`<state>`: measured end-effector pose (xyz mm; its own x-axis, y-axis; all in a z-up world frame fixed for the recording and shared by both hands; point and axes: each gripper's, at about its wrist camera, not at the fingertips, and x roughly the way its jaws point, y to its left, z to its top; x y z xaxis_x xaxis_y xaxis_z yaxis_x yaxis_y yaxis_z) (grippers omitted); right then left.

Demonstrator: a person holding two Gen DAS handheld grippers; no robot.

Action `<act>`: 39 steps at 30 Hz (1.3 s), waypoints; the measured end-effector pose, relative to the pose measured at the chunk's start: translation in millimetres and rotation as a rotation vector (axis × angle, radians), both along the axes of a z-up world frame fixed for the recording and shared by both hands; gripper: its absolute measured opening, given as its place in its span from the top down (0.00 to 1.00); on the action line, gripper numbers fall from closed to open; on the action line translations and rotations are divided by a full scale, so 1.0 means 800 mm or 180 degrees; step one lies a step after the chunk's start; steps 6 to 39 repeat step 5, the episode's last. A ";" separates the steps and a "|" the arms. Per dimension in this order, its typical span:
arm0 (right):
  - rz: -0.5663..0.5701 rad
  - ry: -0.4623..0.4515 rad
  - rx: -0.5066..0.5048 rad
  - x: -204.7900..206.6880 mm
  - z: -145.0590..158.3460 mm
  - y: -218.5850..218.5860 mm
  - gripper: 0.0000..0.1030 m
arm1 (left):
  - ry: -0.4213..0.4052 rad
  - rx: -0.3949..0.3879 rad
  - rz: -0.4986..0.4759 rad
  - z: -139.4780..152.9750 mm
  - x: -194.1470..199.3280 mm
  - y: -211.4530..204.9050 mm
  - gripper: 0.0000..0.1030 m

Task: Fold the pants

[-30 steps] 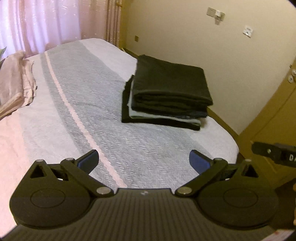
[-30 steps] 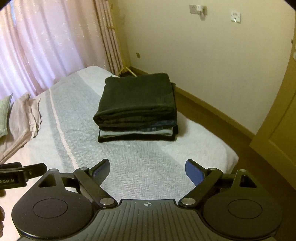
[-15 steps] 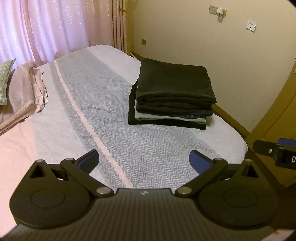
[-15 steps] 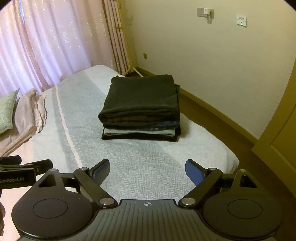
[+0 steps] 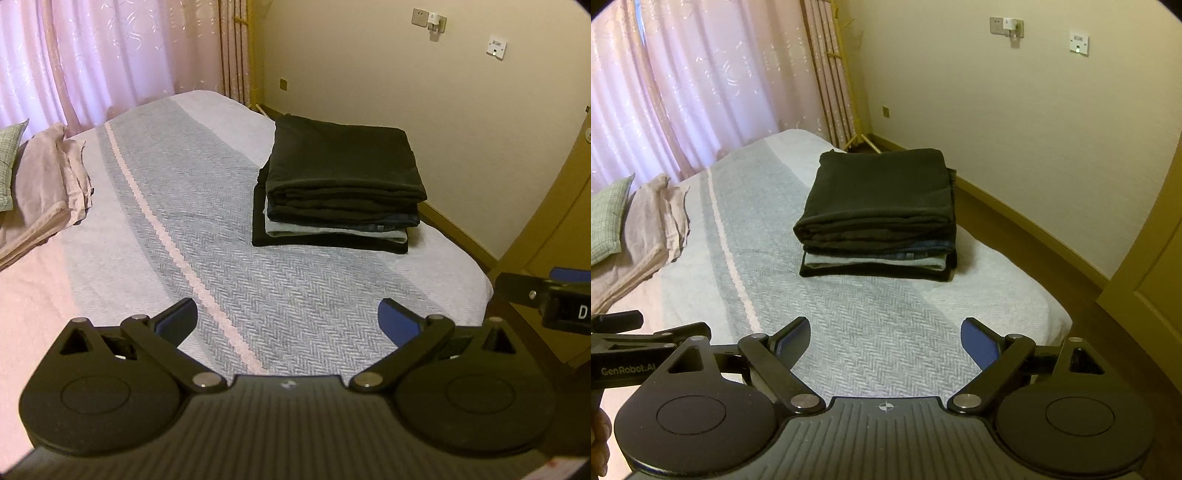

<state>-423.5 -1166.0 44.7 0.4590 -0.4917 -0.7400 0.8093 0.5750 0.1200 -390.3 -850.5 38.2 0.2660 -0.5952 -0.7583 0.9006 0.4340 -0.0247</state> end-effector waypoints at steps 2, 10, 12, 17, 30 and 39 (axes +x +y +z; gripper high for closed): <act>-0.0006 -0.0001 0.0011 0.000 -0.001 0.000 0.16 | 0.0037 -0.0038 -0.0025 0.000 0.000 0.002 0.01; -0.0026 0.0001 0.0016 0.000 -0.001 0.003 0.17 | 0.0091 -0.0073 -0.0031 -0.002 0.001 0.006 0.01; -0.0026 0.0001 0.0016 0.000 -0.001 0.003 0.17 | 0.0091 -0.0073 -0.0031 -0.002 0.001 0.006 0.01; -0.0026 0.0001 0.0016 0.000 -0.001 0.003 0.17 | 0.0091 -0.0073 -0.0031 -0.002 0.001 0.006 0.01; -0.0026 0.0001 0.0016 0.000 -0.001 0.003 0.17 | 0.0091 -0.0073 -0.0031 -0.002 0.001 0.006 0.01; -0.0026 0.0001 0.0016 0.000 -0.001 0.003 0.17 | 0.0091 -0.0073 -0.0031 -0.002 0.001 0.006 0.01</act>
